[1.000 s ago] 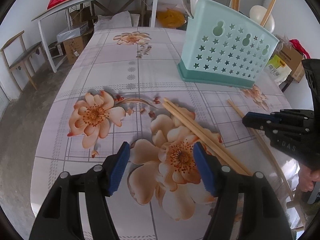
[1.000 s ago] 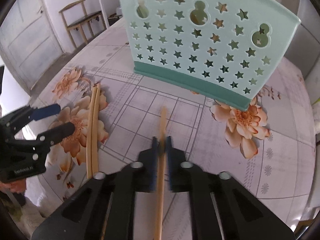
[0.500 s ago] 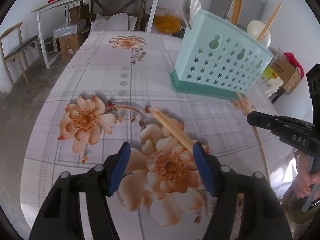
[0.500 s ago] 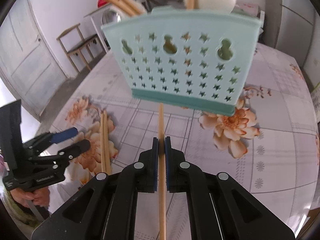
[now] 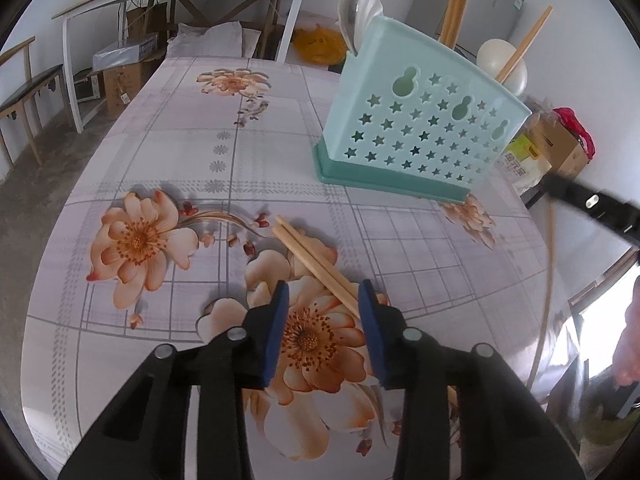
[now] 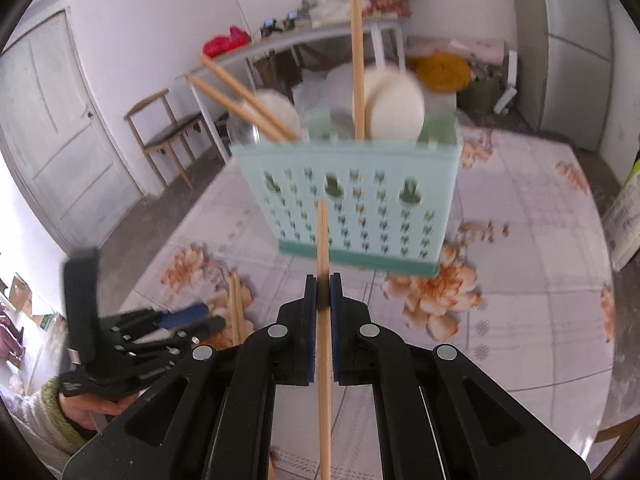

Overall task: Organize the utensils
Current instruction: 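Lower the chopstick into the green holder and open the right gripper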

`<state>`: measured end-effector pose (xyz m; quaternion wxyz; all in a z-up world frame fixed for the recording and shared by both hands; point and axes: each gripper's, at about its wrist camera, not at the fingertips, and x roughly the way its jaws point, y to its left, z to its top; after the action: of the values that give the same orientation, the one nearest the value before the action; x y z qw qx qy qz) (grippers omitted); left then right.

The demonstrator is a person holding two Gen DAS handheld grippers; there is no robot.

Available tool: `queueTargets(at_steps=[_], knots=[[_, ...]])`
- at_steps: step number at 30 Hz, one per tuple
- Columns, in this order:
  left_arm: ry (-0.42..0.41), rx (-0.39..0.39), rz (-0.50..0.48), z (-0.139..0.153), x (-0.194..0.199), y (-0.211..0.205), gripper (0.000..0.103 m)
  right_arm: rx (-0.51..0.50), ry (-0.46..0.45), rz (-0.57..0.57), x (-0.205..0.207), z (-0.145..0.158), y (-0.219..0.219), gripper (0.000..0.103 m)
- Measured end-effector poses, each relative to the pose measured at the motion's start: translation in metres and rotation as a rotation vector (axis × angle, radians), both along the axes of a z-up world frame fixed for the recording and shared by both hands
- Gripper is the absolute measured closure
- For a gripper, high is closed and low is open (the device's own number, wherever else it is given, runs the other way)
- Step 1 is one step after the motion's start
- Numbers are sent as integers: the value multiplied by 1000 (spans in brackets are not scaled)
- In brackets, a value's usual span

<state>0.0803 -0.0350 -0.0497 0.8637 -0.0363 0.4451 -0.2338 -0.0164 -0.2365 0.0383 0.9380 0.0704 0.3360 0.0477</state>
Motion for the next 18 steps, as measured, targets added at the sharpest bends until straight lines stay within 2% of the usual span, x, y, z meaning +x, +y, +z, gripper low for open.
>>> queueTargets(at_steps=[9,18], knots=[[11,-5,3,-1,1,2,75,-21,-250,5,-21,78,-2,99],[12,0,4,-4,0,2,75,-52,-487,37,-5,148,-1,99]])
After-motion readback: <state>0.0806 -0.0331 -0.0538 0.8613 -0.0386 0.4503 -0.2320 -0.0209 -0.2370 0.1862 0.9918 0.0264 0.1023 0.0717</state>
